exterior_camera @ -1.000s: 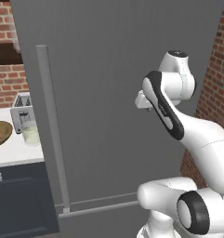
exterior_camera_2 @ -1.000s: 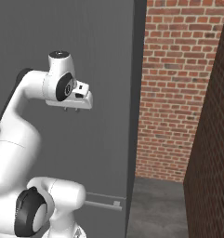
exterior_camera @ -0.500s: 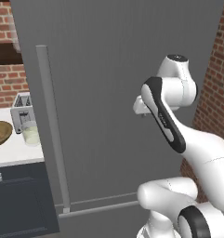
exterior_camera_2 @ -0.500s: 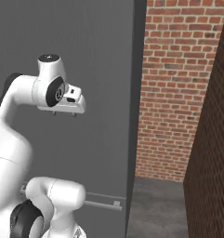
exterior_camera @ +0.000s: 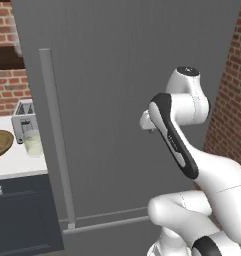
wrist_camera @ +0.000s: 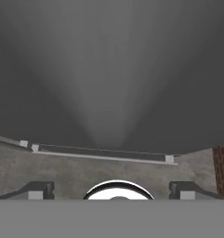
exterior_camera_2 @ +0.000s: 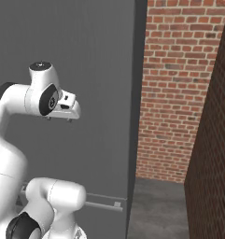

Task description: Grab a lemon wedge from the fridge and one ice cube from the ice bowl, and put them in the glass of lemonade.

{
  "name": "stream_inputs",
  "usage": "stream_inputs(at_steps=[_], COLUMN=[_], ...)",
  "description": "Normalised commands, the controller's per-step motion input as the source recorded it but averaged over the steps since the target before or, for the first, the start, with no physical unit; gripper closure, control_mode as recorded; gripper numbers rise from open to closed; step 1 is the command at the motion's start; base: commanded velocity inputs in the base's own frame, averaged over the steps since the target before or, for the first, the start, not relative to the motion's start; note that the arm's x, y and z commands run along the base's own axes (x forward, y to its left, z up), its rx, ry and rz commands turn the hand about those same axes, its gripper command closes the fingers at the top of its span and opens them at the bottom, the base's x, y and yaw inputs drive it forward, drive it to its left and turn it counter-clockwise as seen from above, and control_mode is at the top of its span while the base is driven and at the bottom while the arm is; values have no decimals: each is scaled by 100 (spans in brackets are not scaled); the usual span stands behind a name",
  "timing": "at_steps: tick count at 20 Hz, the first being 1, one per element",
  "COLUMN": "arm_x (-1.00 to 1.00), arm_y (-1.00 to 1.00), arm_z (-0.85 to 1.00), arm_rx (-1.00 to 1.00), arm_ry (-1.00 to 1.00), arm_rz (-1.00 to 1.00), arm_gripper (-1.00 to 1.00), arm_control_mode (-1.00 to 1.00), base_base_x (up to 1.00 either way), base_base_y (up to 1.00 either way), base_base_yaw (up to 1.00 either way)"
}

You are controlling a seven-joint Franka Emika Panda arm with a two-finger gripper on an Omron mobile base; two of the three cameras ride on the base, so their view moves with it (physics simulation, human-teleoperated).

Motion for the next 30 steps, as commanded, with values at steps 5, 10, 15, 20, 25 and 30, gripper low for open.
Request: stream_inputs(at_steps=[5, 10, 15, 20, 25, 30], arm_x=[0, 0, 0, 0, 0, 0], arm_y=[0, 0, 0, 0, 0, 0], arm_z=[0, 0, 0, 0, 0, 0], arm_rx=[0, 0, 0, 0, 0, 0], arm_ry=[0, 0, 0, 0, 0, 0], arm_rz=[0, 0, 0, 0, 0, 0], arm_gripper=[-100, -100, -100, -100, -100, -100], arm_control_mode=[100, 100, 100, 100, 100, 100], base_base_x=[-8, -44, -49, 5, 18, 35], base_base_y=[48, 91, 64, 83, 95, 82], base_base_yaw=[13, 9, 15, 8, -9, -8])
